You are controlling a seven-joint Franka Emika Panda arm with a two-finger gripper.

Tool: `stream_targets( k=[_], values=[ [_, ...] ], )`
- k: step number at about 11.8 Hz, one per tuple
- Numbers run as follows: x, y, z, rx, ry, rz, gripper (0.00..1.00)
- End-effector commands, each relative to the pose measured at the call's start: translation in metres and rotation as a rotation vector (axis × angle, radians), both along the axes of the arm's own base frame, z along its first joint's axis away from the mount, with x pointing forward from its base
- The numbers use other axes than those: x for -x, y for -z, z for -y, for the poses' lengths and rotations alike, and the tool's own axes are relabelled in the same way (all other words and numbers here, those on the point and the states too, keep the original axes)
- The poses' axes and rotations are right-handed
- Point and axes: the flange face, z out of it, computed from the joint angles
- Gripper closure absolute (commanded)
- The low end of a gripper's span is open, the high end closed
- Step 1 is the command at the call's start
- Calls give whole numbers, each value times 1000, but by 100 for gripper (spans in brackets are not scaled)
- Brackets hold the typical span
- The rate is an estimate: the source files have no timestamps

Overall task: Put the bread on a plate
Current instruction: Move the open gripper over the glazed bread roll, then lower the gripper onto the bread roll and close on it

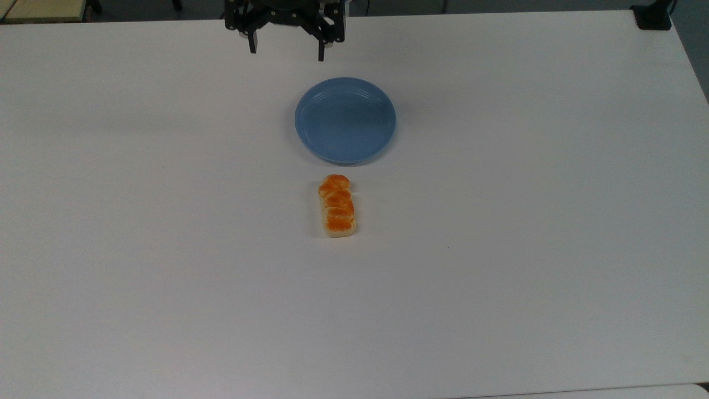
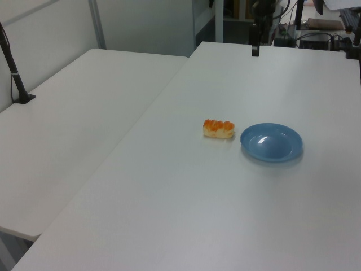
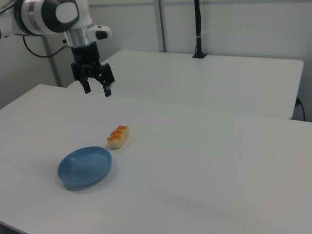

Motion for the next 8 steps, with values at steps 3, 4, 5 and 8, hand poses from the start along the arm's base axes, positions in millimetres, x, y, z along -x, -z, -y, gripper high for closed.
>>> stream_targets(
  k=[3,4,5,8],
  values=[
    [-28,55,-20,-10,-52,-14,0],
    [-36,68,-25,-9,-61,-12,0],
    [-46,80,-26,-11,-66,19,0],
    [-70,128,-32,-8,-80,36,0]
  ],
)
